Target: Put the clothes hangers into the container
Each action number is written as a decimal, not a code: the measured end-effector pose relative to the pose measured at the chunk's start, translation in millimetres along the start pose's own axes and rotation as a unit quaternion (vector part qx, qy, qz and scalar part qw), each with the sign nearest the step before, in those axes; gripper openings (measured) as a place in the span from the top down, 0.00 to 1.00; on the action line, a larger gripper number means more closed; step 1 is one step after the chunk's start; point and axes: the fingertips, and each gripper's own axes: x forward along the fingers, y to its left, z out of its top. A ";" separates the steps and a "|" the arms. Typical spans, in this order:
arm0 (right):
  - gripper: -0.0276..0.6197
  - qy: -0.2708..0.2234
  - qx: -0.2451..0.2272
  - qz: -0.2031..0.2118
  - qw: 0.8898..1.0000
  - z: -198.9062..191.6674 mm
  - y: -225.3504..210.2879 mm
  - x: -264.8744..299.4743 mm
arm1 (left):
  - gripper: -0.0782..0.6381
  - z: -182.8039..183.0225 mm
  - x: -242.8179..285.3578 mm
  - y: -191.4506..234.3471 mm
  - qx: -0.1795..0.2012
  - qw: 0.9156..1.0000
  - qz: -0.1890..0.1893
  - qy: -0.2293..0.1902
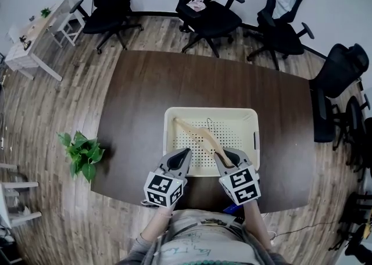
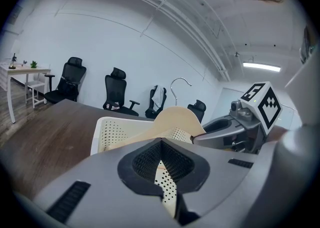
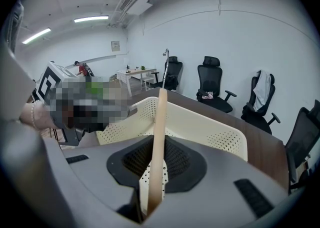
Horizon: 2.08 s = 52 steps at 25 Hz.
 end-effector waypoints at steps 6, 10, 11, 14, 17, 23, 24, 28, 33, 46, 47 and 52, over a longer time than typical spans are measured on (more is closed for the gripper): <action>0.86 0.002 0.001 -0.008 1.000 -1.9 -5.0 1.7 | 0.88 -2.3 0.2 0.0 0.004 1.000 -0.001 0.003; 0.85 0.001 0.006 -0.013 1.000 -1.2 -8.3 2.8 | 0.88 -2.6 0.9 -0.1 0.006 1.000 -0.004 0.005; 0.85 0.000 0.005 -0.015 1.000 -1.9 -9.5 3.2 | 0.88 -3.0 0.9 -0.3 0.006 1.000 -0.004 0.006; 0.85 0.002 0.010 -0.013 1.000 0.6 -9.7 2.3 | 0.88 -3.2 1.3 -1.1 0.007 1.000 -0.004 0.006; 0.85 0.003 0.011 -0.018 1.000 -0.7 -13.9 2.8 | 0.88 -3.9 3.1 -2.1 0.009 1.000 -0.006 0.008; 0.84 0.006 0.008 -0.029 1.000 -2.5 -20.6 6.1 | 0.88 -5.6 4.6 -2.3 0.014 1.000 -0.009 0.012; 0.84 0.007 0.009 -0.030 0.999 -3.0 -20.9 6.4 | 0.88 -6.0 4.5 -2.4 0.015 1.000 -0.009 0.013; 0.84 0.009 0.011 -0.032 0.999 -5.5 -23.9 5.2 | 0.88 -7.8 4.6 -5.7 0.020 1.000 -0.009 0.017; 0.83 0.008 0.007 -0.038 0.999 -5.3 -30.5 5.7 | 0.88 -7.2 8.3 -8.9 0.021 0.999 -0.012 0.021; 0.82 0.019 -0.005 -0.058 0.998 -10.7 -45.0 10.2 | 0.88 -10.3 6.3 -14.1 0.025 0.999 -0.016 0.025; 0.82 0.019 -0.005 -0.058 0.998 -11.0 -46.1 10.2 | 0.88 -10.5 6.8 -14.9 0.026 0.999 -0.017 0.026; 0.82 0.021 -0.006 -0.062 0.998 -11.8 -49.4 11.3 | 0.88 -10.5 7.3 -15.3 0.029 0.999 -0.018 0.029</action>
